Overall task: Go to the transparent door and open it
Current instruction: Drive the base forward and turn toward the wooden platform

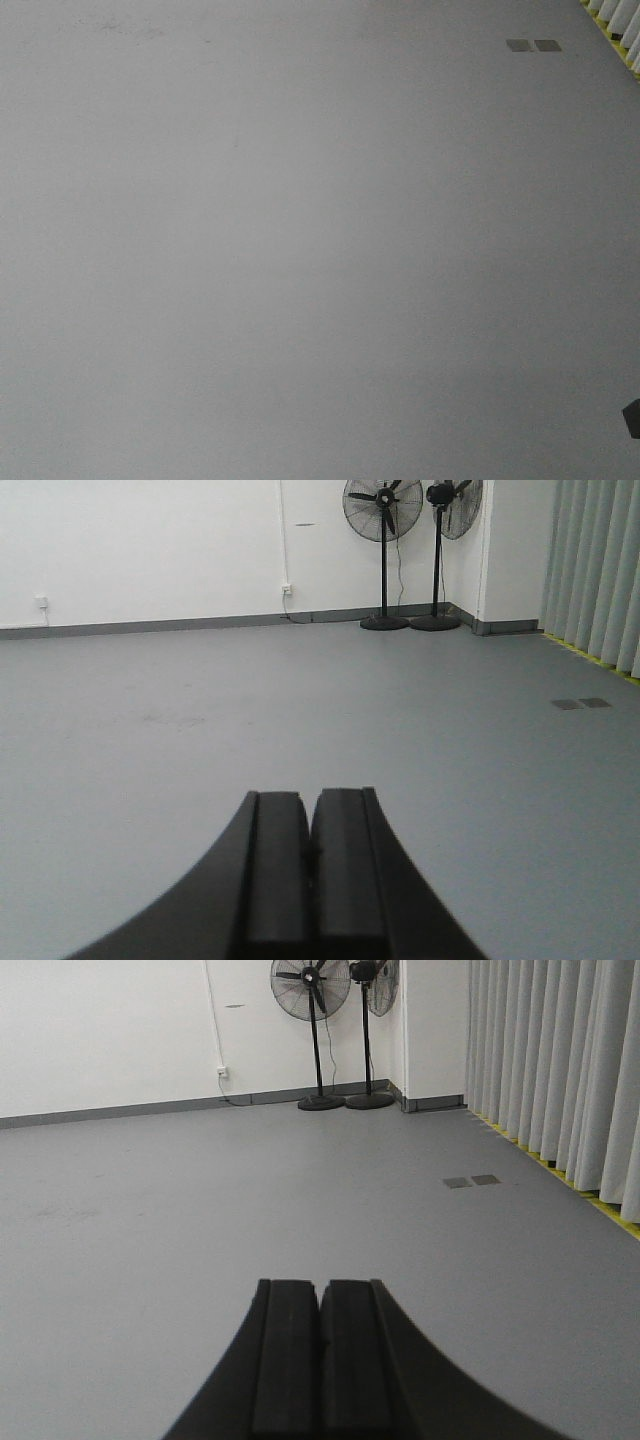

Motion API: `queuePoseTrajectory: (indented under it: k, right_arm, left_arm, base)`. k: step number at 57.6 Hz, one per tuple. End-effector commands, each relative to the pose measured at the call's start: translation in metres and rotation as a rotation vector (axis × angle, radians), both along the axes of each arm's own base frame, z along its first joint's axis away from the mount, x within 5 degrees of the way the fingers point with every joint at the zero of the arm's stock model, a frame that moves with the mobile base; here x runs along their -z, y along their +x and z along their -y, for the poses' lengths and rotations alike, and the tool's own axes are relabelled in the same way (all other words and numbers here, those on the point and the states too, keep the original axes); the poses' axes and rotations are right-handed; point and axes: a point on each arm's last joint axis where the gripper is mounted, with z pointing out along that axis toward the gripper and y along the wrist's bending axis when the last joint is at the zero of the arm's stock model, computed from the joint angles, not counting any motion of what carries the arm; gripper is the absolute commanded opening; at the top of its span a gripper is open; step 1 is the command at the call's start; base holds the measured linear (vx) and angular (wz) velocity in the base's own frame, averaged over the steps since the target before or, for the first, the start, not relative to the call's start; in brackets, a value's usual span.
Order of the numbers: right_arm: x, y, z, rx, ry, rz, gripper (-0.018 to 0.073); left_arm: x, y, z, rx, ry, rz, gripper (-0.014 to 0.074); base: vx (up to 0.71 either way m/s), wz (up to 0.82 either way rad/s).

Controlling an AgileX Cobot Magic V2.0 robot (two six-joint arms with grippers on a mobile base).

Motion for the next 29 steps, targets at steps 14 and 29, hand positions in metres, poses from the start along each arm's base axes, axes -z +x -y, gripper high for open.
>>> queuePoseTrajectory:
  k: [14,29]
  right_arm:
    - [-0.007,-0.0008,-0.0003,-0.003,-0.023,0.094,-0.0006]
    - [-0.007,-0.0008,-0.0003,-0.003,-0.023,0.094,-0.0006]
  left_arm:
    - [-0.0032,-0.0005,0.0006,0.009,-0.014,0.081,-0.0006]
    - [-0.0032,-0.0005,0.0006,0.009,-0.014,0.081,-0.0006]
  base:
    - [0.06,-0.01]
    - [0.16,0.0]
